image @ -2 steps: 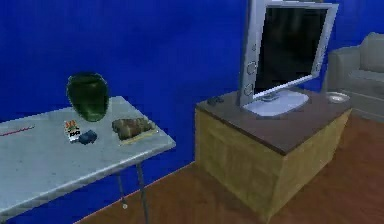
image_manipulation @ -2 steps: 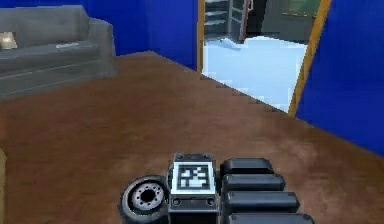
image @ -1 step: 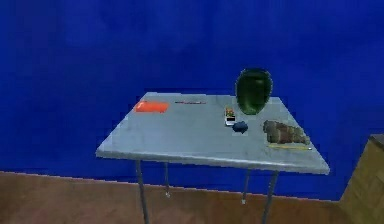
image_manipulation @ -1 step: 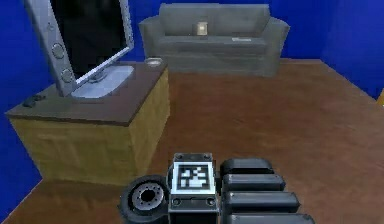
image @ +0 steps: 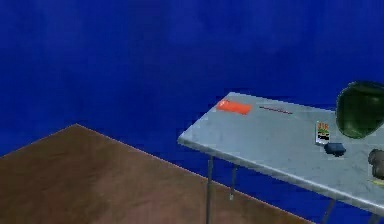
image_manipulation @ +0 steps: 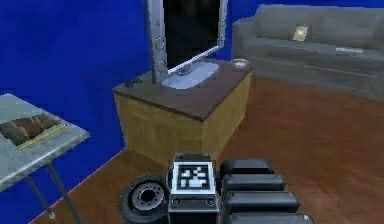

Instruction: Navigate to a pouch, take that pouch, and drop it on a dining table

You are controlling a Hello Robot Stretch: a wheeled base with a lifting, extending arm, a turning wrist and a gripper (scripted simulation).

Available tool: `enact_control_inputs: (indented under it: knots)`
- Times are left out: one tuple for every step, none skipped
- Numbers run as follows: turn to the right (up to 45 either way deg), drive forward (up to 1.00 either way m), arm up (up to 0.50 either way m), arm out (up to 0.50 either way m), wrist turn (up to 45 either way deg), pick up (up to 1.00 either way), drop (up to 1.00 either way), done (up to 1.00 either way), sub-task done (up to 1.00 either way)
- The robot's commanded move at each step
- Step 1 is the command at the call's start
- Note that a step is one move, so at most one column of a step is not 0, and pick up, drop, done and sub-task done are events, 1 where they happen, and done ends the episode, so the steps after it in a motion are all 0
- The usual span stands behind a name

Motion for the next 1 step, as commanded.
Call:
enact_control_inputs:
  knots:
    - [45.0,0.0,0.0,0.0,0.0,0.0,0.0,0.0,0.0]
